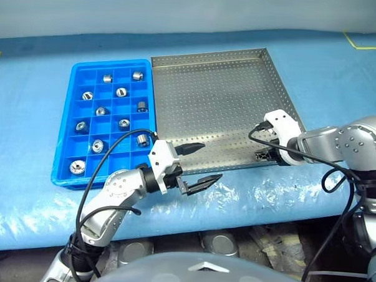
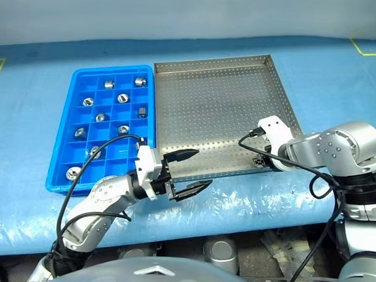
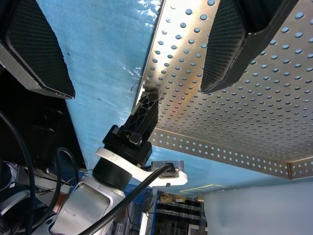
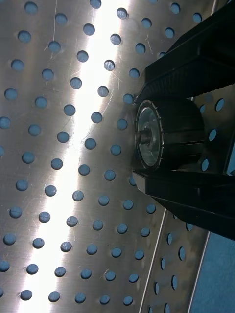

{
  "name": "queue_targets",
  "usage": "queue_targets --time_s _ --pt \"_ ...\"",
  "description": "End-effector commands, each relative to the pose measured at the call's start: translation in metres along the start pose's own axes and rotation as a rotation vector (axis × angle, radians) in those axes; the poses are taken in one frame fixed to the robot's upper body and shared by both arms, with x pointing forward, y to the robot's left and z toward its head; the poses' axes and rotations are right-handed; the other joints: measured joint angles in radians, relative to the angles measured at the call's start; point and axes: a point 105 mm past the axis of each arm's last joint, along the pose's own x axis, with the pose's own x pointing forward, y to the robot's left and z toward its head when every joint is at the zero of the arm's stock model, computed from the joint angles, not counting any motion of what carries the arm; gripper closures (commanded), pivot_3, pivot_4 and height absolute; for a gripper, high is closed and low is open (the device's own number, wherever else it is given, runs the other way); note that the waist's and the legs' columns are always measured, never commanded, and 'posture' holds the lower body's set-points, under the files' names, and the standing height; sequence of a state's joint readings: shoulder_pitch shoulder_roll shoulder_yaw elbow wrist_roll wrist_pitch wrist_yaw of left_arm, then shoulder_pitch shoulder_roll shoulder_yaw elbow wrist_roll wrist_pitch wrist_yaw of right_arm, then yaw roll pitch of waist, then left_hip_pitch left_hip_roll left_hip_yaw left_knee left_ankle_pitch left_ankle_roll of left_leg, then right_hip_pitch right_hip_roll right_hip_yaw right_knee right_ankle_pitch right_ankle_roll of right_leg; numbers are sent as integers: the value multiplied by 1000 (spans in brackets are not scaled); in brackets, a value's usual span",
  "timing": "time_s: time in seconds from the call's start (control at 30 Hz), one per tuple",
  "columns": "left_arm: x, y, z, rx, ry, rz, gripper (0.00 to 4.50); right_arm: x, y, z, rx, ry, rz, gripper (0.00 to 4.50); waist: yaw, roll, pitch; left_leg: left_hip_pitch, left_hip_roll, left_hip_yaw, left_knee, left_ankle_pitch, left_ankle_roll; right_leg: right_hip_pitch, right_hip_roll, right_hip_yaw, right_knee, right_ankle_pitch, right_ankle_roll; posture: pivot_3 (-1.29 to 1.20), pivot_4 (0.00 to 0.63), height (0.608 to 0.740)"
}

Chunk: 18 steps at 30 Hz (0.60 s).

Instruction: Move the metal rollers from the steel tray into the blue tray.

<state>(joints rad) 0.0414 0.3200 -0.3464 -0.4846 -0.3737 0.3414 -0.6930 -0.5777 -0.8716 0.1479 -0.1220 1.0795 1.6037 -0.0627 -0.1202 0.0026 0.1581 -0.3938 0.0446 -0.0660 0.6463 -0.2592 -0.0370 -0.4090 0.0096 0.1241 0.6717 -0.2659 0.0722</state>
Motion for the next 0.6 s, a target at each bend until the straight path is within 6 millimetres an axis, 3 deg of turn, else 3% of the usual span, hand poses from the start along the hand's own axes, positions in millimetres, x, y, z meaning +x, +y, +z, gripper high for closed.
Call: queue_targets --time_s 0.03,0.1,0.37,0.6 --pt "-1 -5 17 36 -55 -11 0 -4 4 5 1 -36 17 2771 -1 0 0 0 0 0 0 0 0 0 0 0 0 0 0 -93 150 740" --pt "-3 0 23 38 -83 27 0 -7 14 18 -14 -103 45 2771 -3 0 0 0 0 0 0 0 0 0 0 0 0 0 0 -86 150 740" --pt "-28 30 52 46 -229 284 0 -33 95 91 -132 -558 235 2771 5 1 0 0 1 -1 0 0 0 -1 1 -1 3 0 0 -22 150 740" --pt "-89 47 67 127 -260 636 0 -44 170 126 -260 -890 420 2772 36 1 0 0 1 -2 -1 0 0 -2 0 -2 1 2 -4 107 150 740"
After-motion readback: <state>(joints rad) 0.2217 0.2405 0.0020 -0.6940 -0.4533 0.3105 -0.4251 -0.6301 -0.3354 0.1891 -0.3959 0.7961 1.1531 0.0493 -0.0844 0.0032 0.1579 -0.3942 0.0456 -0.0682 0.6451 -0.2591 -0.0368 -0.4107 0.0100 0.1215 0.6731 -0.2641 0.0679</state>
